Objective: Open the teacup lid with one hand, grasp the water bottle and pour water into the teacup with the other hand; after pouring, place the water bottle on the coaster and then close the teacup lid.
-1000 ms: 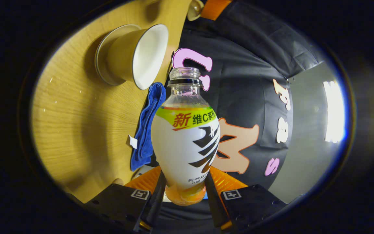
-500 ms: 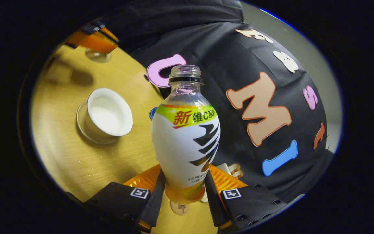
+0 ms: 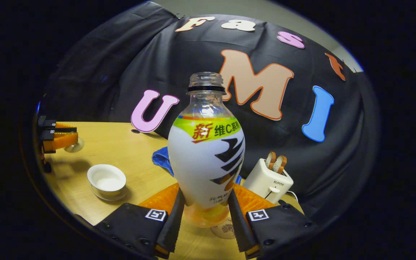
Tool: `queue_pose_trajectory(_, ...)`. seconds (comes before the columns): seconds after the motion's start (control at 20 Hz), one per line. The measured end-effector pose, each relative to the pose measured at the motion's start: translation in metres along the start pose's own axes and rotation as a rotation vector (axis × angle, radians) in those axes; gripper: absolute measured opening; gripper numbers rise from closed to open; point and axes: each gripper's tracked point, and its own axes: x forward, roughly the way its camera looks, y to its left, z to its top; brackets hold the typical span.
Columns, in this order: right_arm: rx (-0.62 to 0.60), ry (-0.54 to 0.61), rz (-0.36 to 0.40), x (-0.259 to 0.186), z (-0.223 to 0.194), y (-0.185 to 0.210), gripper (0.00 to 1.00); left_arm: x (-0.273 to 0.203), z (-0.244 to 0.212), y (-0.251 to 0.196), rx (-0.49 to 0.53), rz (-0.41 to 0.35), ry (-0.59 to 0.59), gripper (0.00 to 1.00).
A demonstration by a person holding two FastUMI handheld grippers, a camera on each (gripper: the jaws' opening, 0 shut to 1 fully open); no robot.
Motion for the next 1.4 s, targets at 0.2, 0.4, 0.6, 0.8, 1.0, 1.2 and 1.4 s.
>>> queue_pose_trajectory(0.2, 0.111, 0.014, -0.034, 0.011, -0.017, -0.037, 0.67, 0.0, 0.0, 0.0, 0.0, 0.0, -0.001, 0.26)
queue_pose_trajectory(0.4, 0.236, 0.05, -0.041, 0.026, -0.045, -0.056, 0.69, -0.001, 0.0, 0.0, 0.0, 0.0, -0.001, 0.26)
queue_pose_trajectory(0.6, 0.283, 0.088, -0.063, 0.035, -0.073, -0.067, 0.66, 0.0, -0.001, 0.0, 0.0, 0.0, -0.001, 0.26)
queue_pose_trajectory(0.8, 0.313, 0.11, -0.058, 0.037, -0.088, -0.068, 0.68, 0.0, -0.001, 0.0, 0.0, 0.0, -0.001, 0.26)
queue_pose_trajectory(1.0, 0.31, 0.126, -0.052, 0.041, -0.101, -0.067, 0.68, 0.0, -0.001, 0.0, 0.0, -0.001, -0.002, 0.26)
queue_pose_trajectory(1.2, 0.319, 0.127, -0.06, 0.044, -0.108, -0.067, 0.71, 0.0, -0.001, 0.0, 0.0, -0.001, -0.002, 0.26)
queue_pose_trajectory(1.4, 0.334, 0.138, -0.065, 0.044, -0.115, -0.07, 0.69, 0.0, -0.001, 0.0, 0.0, -0.001, -0.001, 0.26)
